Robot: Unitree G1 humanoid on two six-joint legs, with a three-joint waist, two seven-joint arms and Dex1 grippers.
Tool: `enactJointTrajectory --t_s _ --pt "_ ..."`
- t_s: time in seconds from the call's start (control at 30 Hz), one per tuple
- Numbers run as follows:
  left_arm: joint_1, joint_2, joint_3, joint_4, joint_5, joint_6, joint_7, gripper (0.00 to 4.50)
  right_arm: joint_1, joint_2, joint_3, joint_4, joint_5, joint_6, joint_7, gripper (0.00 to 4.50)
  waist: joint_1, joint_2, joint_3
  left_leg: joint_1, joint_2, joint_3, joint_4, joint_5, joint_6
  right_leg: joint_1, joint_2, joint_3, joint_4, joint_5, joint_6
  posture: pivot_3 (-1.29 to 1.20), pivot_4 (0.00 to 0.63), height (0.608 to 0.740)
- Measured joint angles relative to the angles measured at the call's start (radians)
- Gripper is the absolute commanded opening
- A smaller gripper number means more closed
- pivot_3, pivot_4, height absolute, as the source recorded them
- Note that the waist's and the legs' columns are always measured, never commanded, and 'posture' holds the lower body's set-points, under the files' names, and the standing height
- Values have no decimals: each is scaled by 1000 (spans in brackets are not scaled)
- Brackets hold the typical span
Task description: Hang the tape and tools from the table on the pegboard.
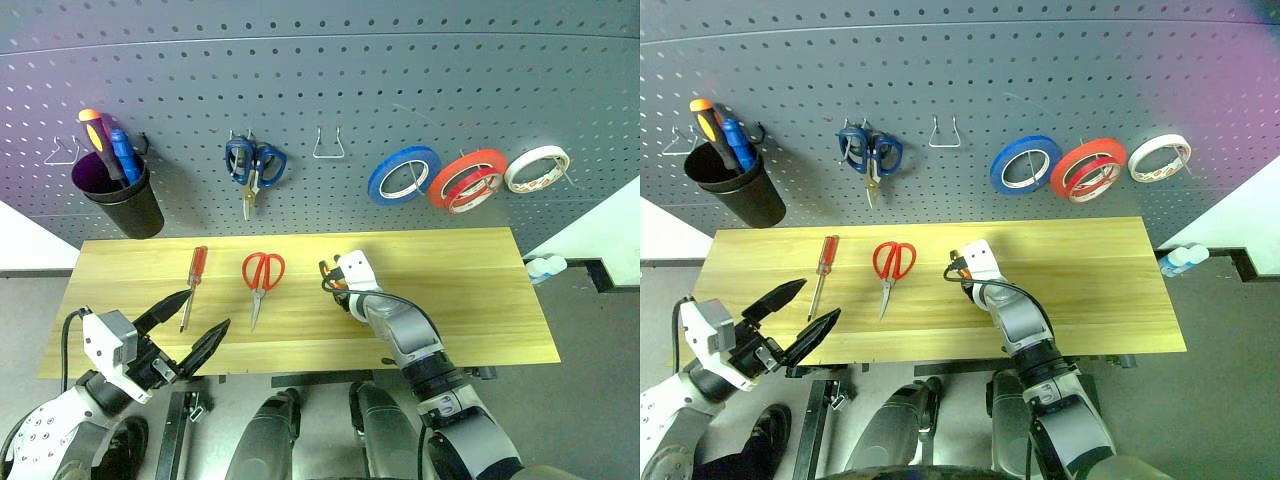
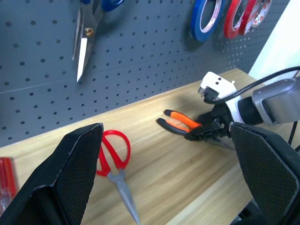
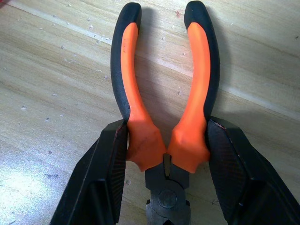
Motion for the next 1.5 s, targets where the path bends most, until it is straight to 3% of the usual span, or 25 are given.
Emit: enactJointTrajectory --t_s 0.17,0.57,0.93,1.23,1.5 --pt "-21 0 -11 23 1 -2 -5 4500 74 -19 -52 -130 79 -26 95 2118 2 0 0 -11 0 0 1 0 -1 -10 0 -1 1 0 0 42 276 740" --pt "-127 -1 -44 124 22 -26 -40 4500 207 -53 -133 -371 269 -167 277 2118 -4 -1 -2 -11 0 -1 3 1 -2 -10 0 -1 2 1 0 -21 235 740" --pt "-218 -2 -66 166 29 -25 -37 4500 268 -56 -185 -366 389 -456 443 2118 -4 -4 -7 -11 -1 0 5 6 -10 -10 0 -2 5 2 0 -33 175 740" --pt "-267 -16 -66 166 9 -21 -16 4500 248 -48 -229 -323 490 -575 538 2118 -5 -6 -46 -9 -1 0 6 7 -11 -9 1 -1 7 3 0 -26 121 740" --pt "-293 -41 -72 166 1 -30 0 4500 140 -30 -230 -290 537 -626 581 2118 -3 -7 -79 6 0 1 5 5 -9 4 2 -1 9 4 -1 -4 78 740"
